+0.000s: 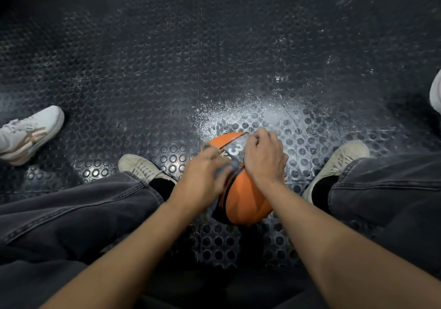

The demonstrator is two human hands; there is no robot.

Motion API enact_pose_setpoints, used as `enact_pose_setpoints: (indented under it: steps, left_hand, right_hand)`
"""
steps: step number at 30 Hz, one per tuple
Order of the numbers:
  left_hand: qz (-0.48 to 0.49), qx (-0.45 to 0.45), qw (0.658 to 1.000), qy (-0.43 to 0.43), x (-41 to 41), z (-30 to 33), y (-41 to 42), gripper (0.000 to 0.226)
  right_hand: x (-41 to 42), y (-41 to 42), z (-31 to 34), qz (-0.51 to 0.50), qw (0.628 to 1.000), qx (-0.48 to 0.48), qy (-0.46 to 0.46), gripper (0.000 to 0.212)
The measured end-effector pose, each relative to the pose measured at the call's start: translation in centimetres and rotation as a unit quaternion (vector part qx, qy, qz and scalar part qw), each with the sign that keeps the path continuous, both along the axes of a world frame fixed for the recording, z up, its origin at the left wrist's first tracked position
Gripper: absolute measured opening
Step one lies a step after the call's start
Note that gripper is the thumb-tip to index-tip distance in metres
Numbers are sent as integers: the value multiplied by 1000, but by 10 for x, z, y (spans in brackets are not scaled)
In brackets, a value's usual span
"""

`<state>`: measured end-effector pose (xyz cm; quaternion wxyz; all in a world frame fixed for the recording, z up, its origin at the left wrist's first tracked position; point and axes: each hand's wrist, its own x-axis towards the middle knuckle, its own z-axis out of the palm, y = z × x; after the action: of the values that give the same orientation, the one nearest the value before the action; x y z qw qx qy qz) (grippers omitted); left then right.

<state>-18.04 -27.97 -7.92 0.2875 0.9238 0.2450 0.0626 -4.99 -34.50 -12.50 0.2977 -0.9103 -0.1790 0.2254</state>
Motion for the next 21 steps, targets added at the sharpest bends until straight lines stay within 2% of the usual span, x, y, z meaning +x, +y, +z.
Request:
enact_pose_setpoints:
  steps: [2,4,8,9,13,18,21]
  left_hand:
    - [117,18,993,1,10,-5,15,18]
    - [166,25,986,10,12,-7,10,16]
    - [10,1,1000,6,-7,0,-15,23]
    - [7,1,1000,6,-7,-1,-8,24]
    - [156,11,987,42,5,-10,28,16]
    - [17,-2,1000,6,-9,-1,4,16]
    - [89,16,995,35,11,-8,27,14]
  right_hand:
    - [-3,1,0,-4,1000,-1,2,22]
    - [-8,3,0,-16,1000,-6,-8,23]
    - [-1,0,-3,-14,1000,-2,-2,23]
    - [0,-1,-4,-5,1000,1,0,22]
    - [-4,0,-4,7,1000,-5,-11,19]
    - [1,2,-5,13,1000,-2,-17,20]
    - [-1,-1,-7,28,999,5,-18,20]
